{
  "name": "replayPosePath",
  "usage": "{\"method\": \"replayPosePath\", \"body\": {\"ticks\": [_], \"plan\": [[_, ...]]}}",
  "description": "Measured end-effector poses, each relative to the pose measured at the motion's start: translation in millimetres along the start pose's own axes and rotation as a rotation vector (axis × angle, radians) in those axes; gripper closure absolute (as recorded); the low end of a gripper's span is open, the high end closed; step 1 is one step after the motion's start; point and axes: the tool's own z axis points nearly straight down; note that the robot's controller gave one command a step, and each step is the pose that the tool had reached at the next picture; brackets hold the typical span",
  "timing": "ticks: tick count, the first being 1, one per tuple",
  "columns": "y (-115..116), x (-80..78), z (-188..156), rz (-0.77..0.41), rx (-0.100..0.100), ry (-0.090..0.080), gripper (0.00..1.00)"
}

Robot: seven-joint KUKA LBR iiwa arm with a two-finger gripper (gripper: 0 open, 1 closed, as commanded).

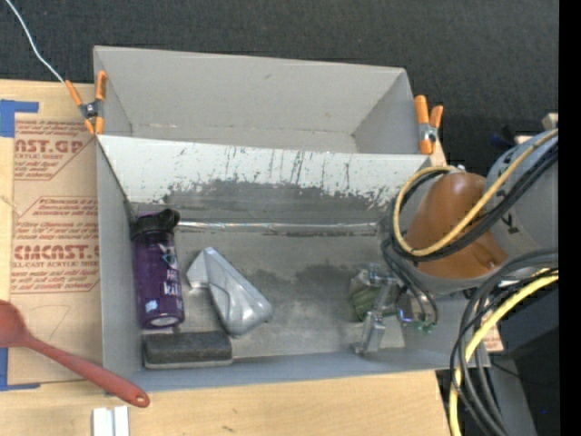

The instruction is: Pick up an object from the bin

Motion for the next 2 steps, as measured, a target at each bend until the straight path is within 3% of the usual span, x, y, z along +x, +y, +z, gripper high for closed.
{"method": "replayPosePath", "body": {"ticks": [1,2], "plan": [[12.0,1.3,5.1,-0.215,0.001,0.004,1.0],[11.9,1.4,5.1,-0.215,0.001,0.004,1.0]]}}
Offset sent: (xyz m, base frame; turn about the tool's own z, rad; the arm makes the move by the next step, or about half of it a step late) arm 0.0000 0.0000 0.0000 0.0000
